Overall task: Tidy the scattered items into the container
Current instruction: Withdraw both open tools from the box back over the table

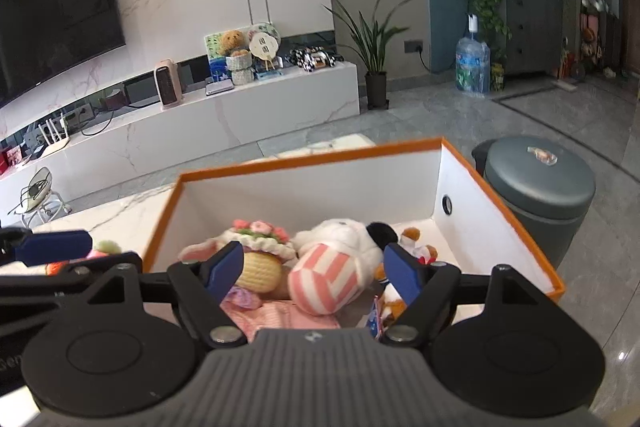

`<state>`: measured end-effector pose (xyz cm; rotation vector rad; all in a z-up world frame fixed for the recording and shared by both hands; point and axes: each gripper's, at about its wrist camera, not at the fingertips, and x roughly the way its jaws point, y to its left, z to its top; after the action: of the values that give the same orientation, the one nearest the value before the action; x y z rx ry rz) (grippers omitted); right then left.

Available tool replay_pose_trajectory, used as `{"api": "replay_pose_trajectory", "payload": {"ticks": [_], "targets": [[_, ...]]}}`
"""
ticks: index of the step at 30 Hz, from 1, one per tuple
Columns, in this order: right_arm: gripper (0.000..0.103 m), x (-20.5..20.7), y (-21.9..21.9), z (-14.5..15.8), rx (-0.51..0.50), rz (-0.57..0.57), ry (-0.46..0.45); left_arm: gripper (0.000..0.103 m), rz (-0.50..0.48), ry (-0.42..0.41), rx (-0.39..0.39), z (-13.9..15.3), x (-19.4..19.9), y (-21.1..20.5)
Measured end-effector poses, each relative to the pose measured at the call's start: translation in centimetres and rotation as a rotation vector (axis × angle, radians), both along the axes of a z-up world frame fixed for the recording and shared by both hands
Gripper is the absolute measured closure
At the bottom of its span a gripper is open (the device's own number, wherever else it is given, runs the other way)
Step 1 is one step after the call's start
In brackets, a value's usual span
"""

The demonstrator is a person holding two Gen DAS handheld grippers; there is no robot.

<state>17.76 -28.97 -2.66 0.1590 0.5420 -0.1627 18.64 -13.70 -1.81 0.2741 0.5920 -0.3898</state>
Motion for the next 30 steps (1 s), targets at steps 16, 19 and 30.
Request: {"api": "replay_pose_trajectory", "payload": {"ticks": [16, 19, 30], "targets": [[0.024, -6.0, 7.9, 5.4, -0.091, 0.12, -0.089, 0.055, 0.131, -0.078, -0.084, 4.2, -6.2, 7.8], [0.024, -6.9, 9.5, 5.9, -0.11, 0.144, -0.095, 0.055, 0.161, -0.081, -0.096, 4.4, -7.1, 9.3], [0.024, -9.5, 15.1, 6.3, -0.196, 0.219, -0.081, 0.055, 0.263, -0.047, -0.165, 3.8, -9.5, 14.7]]}}
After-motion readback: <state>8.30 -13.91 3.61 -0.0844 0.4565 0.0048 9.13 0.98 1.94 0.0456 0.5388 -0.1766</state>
